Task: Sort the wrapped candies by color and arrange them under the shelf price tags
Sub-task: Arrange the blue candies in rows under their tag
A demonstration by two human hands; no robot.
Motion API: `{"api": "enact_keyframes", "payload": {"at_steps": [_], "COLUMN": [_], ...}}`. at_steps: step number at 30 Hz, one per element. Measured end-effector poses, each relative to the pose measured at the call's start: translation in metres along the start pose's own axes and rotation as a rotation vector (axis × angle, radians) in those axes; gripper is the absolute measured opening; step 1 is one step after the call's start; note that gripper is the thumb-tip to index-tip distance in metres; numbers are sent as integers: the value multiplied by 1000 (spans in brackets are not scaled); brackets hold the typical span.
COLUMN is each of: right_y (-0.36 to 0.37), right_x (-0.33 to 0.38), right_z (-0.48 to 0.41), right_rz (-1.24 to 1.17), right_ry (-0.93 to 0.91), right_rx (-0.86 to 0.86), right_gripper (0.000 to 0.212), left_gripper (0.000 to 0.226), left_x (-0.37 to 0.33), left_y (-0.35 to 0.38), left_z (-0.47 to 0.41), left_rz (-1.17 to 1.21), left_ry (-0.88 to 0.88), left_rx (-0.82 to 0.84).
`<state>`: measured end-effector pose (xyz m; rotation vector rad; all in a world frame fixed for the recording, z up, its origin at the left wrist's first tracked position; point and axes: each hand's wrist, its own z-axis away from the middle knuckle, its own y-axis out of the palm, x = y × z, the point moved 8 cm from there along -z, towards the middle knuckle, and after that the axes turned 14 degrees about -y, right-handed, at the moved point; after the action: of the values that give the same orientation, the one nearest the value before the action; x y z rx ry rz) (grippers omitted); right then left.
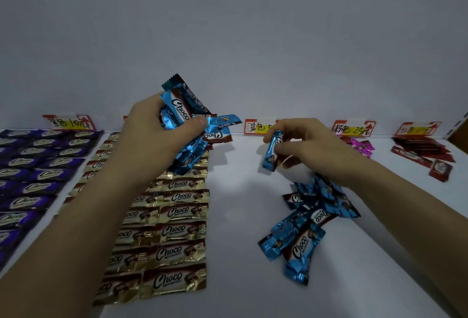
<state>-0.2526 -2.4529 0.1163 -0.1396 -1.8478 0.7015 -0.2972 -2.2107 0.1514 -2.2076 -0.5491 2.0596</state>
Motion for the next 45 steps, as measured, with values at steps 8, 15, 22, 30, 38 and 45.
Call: {"api": "enact_keyframes", "payload": {"at_steps": [8, 15, 22, 30, 38, 45], "right_y": [36, 55, 71, 68, 38, -18], "right_x": [6, -3, -10, -7, 58, 18], "right_z": [-43, -19, -33, -45, -9, -10], "right_rz": [604, 745, 881, 867, -283, -91], "right_ry": [-319, -368, -322, -324, -119, -110], "right_rx": [228, 238, 297, 291, -6, -208], "right_gripper": [35, 27, 28, 38, 17, 15], "left_gripper": [12, 12, 13, 13, 14, 13], "left_x": [4, 6, 9, 7, 1, 6], "left_y": [1, -9, -12, -12, 16, 6], "left_z": [-3, -7, -10, -9, 4, 0], "left_rz": [24, 36, 41, 58, 10, 34], "left_ry": [-26, -18, -40, -48, -23, -84], "left_rx": [16, -45, -47, -23, 112, 55]}}
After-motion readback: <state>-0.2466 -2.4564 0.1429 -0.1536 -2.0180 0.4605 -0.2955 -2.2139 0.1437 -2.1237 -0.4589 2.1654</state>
